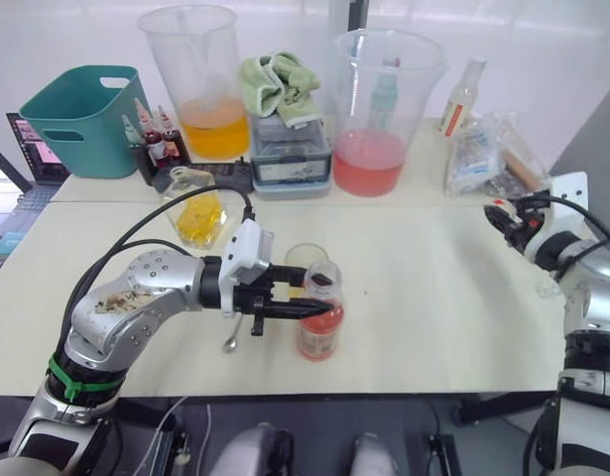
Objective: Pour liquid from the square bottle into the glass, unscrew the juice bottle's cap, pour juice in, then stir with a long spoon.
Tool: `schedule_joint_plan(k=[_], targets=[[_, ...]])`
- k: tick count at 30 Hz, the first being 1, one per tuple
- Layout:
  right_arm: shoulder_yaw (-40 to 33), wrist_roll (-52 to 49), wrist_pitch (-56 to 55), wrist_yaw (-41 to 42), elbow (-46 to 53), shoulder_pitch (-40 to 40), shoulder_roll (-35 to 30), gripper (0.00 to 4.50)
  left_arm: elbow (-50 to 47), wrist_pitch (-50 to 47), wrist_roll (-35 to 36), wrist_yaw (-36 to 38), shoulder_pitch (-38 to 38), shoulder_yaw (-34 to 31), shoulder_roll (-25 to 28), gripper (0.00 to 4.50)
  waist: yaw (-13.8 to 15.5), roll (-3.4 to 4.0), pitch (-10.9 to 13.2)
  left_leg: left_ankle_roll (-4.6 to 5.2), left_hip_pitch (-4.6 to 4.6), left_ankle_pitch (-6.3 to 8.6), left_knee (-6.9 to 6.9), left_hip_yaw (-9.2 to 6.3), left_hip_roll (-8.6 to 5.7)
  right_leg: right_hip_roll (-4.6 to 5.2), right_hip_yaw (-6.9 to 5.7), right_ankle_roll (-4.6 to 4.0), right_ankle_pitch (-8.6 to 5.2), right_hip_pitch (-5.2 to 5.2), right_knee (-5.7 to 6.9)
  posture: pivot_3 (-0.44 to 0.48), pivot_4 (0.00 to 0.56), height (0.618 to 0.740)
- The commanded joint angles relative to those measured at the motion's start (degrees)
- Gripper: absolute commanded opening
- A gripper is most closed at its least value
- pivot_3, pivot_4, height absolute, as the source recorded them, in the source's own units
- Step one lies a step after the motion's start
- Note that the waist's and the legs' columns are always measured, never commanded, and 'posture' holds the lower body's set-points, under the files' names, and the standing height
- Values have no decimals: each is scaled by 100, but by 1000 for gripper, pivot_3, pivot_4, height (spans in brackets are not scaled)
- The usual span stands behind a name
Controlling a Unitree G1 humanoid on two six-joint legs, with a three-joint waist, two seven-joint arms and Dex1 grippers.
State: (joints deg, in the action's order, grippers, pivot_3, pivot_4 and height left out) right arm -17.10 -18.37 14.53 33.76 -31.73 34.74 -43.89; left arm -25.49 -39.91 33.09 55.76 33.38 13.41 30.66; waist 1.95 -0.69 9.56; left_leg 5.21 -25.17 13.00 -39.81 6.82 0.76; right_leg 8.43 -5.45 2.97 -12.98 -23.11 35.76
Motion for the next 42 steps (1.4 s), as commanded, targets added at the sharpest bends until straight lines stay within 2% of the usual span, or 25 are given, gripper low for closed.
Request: schedule_joint_plan(k=[1,10,19,21,26,27,35,38,42], targets=[[-57,209,33,-474,14,-56,106,1591,-51,-175,35,8,-101,194,-1,1409,1,0,0,-1,0,-1,0,-2,0,0,-1,0,0,0,2,0,150,739],[-256,315,-6,-1316,-270,-297,624,1591,-131,-203,71,-73,-162,137,45,1409,-9,2,0,-2,0,-1,0,-3,-1,0,0,0,0,1,1,0,150,739],[-262,338,-393,-1237,-607,-334,758,1591,-149,-135,23,-66,-202,150,64,1409,-68,3,-1,-2,0,-1,1,-4,0,-2,0,1,-1,2,2,0,150,739],[-276,307,-413,-1199,-576,-354,763,2631,-142,-131,24,-59,-197,154,58,1409,-78,3,-1,-2,0,-2,0,-4,0,-2,0,1,-1,2,2,0,150,739],[-326,213,-393,-1061,-290,-414,751,4299,-119,-120,24,-37,-182,163,49,1409,-85,4,-1,-2,0,-2,1,-4,0,-2,0,1,-1,2,2,0,150,739],[-327,191,-320,-1016,-115,-454,724,4405,-117,-111,20,-31,-181,166,50,1409,-86,4,-1,-2,0,-2,1,-5,-1,-2,0,1,-1,2,2,0,150,739],[-450,-305,703,-659,1559,-690,473,4405,-68,-47,-49,-10,-176,164,51,1409,-86,6,-2,-2,0,-2,0,-7,0,-2,1,1,-1,2,4,0,150,739],[-419,-688,1100,-126,2178,-662,248,4405,-67,-48,-33,13,-198,114,90,1409,-87,6,-2,-2,0,-1,0,-8,0,-2,1,1,0,2,3,0,150,739],[-177,-1307,1642,1037,3024,-628,-234,4405,-109,-106,20,68,-271,2,241,1409,-95,9,-2,-1,0,-1,2,-9,1,-2,1,0,0,0,3,0,150,739]])
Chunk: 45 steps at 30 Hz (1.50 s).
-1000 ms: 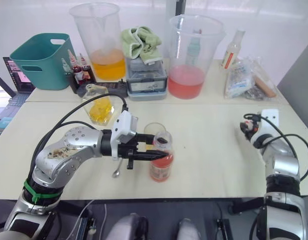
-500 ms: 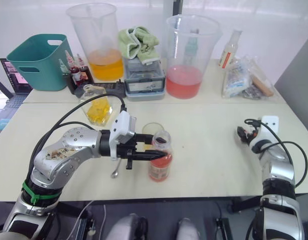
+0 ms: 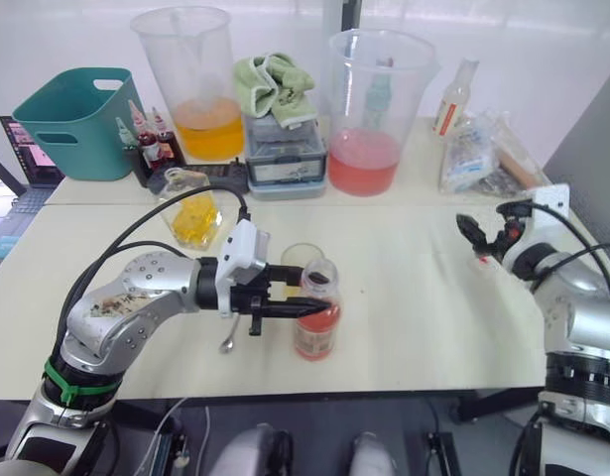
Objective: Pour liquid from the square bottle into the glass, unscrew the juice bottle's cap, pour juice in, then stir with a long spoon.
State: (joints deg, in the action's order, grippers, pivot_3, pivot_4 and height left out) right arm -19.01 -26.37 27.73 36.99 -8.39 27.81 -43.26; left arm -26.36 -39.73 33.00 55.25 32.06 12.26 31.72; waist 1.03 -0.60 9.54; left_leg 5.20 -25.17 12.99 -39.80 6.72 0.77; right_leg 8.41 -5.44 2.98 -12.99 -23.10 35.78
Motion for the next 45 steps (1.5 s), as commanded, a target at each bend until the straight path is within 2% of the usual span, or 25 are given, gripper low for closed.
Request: schedule_joint_plan(k=[1,5,12,20,23,29,36,39,41,45], targets=[[68,-717,460,1018,902,91,-393,4405,-50,-167,72,111,-156,61,175,1409,-14,0,0,0,0,0,1,0,1,0,0,0,0,-1,0,0,150,739],[209,-1222,829,1757,1453,64,-619,4405,-257,-341,256,103,-231,-195,458,1409,-33,-1,0,3,0,2,1,-3,4,-1,-1,-1,0,-1,-1,0,150,739],[366,-1802,1345,2784,1683,-26,-936,4405,-797,-844,1075,-172,-637,-1184,1039,1409,-53,-1,1,4,0,3,5,-3,5,-1,1,-2,0,-8,0,0,150,739],[608,-2183,1687,3450,1699,186,-1008,4405,-774,-1271,2078,-380,-1042,-2868,1946,1409,-50,-1,7,1,-1,3,5,-3,6,0,2,-2,-1,-13,0,0,150,739],[680,-2203,1710,3506,1745,224,-950,4405,-516,-1237,2134,-508,-898,-3116,2052,1409,3,0,9,0,-2,3,3,-4,4,2,0,-2,-1,-11,-2,0,150,739],[657,-2383,1844,3326,2121,137,-839,4405,110,-710,1572,-575,-437,-2831,1955,1409,49,-4,11,0,-5,3,1,-1,0,4,0,-2,-1,-12,-3,0,150,739],[260,-2837,2141,2776,2884,-312,-815,4405,1301,755,-234,-847,528,-1722,1493,1409,110,-9,14,-3,-8,2,2,4,0,3,-1,-3,0,-15,-3,0,150,739],[53,-2958,2193,2479,3231,-682,-825,4405,1835,1695,-1070,-851,892,-1209,1220,1409,166,-11,15,-1,-9,3,2,7,-1,4,-2,-3,0,-16,-3,0,150,739],[-3,-3062,2222,2341,3353,-804,-825,4405,2058,2069,-1393,-782,1001,-1024,1108,1409,158,-12,15,2,-13,4,2,7,-1,4,-2,-3,1,-17,-5,0,150,739],[-69,-3120,2172,1979,3534,-963,-772,4405,2608,3220,-2187,-1140,1192,-784,638,1409,145,-14,17,3,-15,4,2,7,0,5,-3,-3,1,-21,-4,0,150,739]])
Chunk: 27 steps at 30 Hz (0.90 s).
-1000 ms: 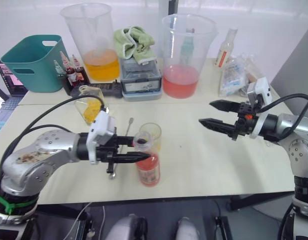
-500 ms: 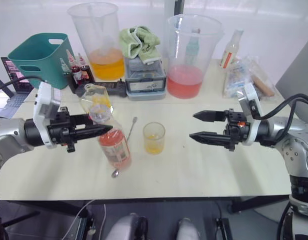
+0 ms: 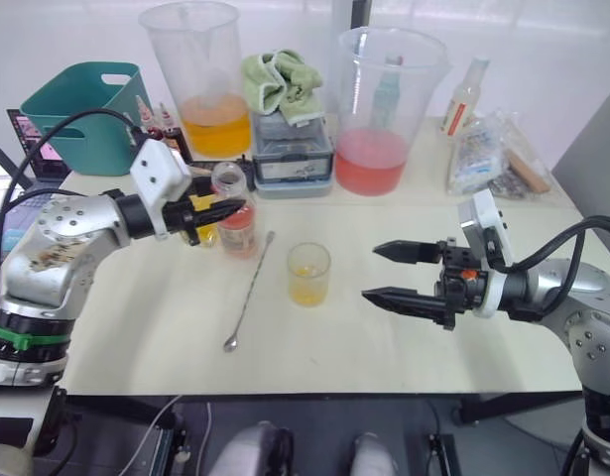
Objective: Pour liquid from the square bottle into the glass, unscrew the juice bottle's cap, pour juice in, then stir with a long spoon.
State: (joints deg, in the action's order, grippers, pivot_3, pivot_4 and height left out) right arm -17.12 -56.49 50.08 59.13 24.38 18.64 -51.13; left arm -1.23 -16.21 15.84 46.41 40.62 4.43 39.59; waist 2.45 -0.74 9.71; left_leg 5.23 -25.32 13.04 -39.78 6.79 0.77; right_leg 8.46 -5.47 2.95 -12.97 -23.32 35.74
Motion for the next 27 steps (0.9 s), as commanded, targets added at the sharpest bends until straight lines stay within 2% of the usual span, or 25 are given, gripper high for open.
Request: schedule_joint_plan(k=[1,4,9,14,20,27], targets=[[-261,-105,-73,-326,285,-76,25,4405,206,1141,-721,-400,380,72,-245,1409,3,-1,0,0,0,0,0,-1,1,0,0,-1,0,1,0,0,150,739],[-291,-157,-82,-458,348,-157,15,4405,494,1887,-1486,-585,473,369,-292,1409,-3,-1,1,4,-2,2,-2,0,0,2,0,0,1,1,-1,0,150,739],[-327,-156,-138,-662,402,-220,15,4405,870,2761,-2182,-816,640,607,-429,1409,0,-2,1,9,-2,4,-2,0,1,2,-1,0,1,-1,1,0,150,739],[-344,-186,-162,-730,437,-298,-26,4405,1148,3213,-2433,-1006,603,601,-634,1409,9,-2,1,16,-4,8,-7,0,0,5,-3,4,3,2,2,0,150,739],[-346,-332,-90,-896,579,-358,-7,4405,1456,4077,-3265,-1587,481,764,-634,1409,-13,-2,1,16,-5,8,-7,0,0,5,-5,4,4,0,4,0,150,739],[-344,-385,-122,-1131,657,-462,24,4405,1658,4276,-3550,-1955,423,759,-810,1409,1,-2,1,21,-6,11,-10,-2,0,7,-5,7,5,2,4,0,150,739]])
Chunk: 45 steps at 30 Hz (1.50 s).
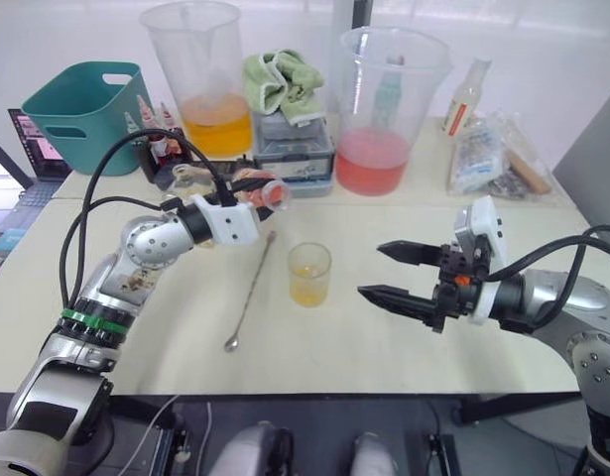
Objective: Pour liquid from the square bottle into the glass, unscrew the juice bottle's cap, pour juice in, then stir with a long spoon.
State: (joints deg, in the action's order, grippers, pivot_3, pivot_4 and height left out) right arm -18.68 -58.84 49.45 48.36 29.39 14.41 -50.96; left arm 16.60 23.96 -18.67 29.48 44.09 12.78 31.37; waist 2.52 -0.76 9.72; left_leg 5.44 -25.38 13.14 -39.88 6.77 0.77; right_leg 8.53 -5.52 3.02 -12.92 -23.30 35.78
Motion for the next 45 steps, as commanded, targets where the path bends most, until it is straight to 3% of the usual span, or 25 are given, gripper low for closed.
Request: schedule_joint_plan(k=[1,13,26,45], targets=[[-189,-183,-37,-80,170,-61,7,4405,-114,343,-158,-309,48,-59,12,1409,-13,0,0,0,0,0,0,0,0,0,0,0,0,-1,0,0,150,739],[-130,-307,-57,-556,318,-210,148,4405,-46,781,-658,-465,-154,142,33,1409,-14,0,0,1,0,0,0,0,1,0,-1,0,1,-2,2,0,150,739],[-134,-315,-73,-720,378,-251,134,4405,-44,1259,-1682,-1317,7,279,158,1409,-12,0,0,2,0,1,0,1,1,0,-1,1,1,-2,3,0,150,739],[-37,-211,-74,-774,308,-107,112,4405,-23,1482,-2323,-1775,181,434,256,1409,-13,0,0,2,0,1,0,1,0,0,-1,1,1,-1,5,0,150,739]])
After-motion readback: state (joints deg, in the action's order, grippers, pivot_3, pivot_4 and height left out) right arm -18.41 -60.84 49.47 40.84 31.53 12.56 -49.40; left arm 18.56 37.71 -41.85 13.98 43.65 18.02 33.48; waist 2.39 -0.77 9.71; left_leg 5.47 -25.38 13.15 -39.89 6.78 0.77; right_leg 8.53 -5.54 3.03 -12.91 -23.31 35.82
